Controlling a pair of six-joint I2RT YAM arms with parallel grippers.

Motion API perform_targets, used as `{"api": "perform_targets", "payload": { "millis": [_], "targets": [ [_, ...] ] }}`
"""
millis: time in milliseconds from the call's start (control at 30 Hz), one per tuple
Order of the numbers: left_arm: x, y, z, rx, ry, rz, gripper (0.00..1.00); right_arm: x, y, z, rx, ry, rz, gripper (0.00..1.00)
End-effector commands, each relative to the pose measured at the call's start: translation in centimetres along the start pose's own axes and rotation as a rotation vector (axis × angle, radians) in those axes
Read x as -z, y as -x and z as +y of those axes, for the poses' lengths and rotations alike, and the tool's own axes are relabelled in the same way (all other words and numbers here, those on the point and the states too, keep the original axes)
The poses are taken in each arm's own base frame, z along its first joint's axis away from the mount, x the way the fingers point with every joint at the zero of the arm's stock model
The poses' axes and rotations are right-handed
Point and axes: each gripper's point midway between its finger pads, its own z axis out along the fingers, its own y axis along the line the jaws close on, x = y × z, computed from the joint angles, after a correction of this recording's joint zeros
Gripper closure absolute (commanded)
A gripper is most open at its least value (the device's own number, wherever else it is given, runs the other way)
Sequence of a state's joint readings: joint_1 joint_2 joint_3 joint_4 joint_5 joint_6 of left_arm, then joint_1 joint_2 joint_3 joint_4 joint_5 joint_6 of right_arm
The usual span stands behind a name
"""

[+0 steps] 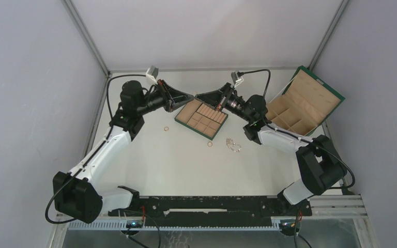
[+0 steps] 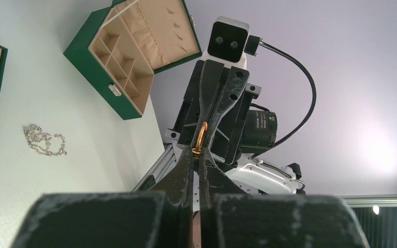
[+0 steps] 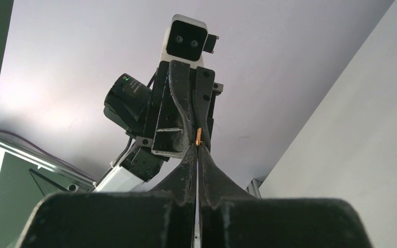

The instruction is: Organize the mixed jewelry

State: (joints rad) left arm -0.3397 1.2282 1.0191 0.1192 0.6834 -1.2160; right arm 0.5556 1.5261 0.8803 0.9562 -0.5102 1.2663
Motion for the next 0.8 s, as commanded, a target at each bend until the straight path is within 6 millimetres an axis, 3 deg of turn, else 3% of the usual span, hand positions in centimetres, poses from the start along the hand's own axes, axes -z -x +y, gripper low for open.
{"api": "perform_targets", "payload": {
  "millis": [0, 33, 167, 267, 333, 500, 767],
  "targets": [
    [0.5, 0.2, -1.7, -0.041, -0.051, -0.012, 0.99, -0.5, 1.4, 2.8, 0.036, 0.093, -0.021, 1.00],
    [0.5, 0.2, -1.7, -0.045, -0.049, -0.009, 0.95, -0.5, 1.4, 2.6, 0.032, 0.089, -0.014, 1.00],
    [1.0, -0.1, -1.9, -0.091, -0.022, 0.018, 0.49, -0.1, 1.7, 2.2, 0.020, 0.059, 0.054, 1.00],
    [2.3, -0.3, -1.5, -0.123, 0.028, 0.040, 0.33, 1.0, 2.0, 1.8, 0.024, 0.036, 0.115, 1.00],
    [3.0, -0.4, -1.4, -0.134, 0.034, 0.062, 0.30, 1.9, 1.9, 1.5, 0.040, 0.010, 0.167, 1.00],
    [3.4, -1.5, -2.0, -0.153, 0.006, 0.173, 0.29, 4.2, -0.5, 1.0, 0.069, -0.017, 0.404, 1.00],
    [3.3, -3.8, -1.5, -0.177, -0.018, 0.326, 0.34, 6.4, -2.6, 2.6, 0.095, 0.048, 0.575, 1.00]
  ]
}}
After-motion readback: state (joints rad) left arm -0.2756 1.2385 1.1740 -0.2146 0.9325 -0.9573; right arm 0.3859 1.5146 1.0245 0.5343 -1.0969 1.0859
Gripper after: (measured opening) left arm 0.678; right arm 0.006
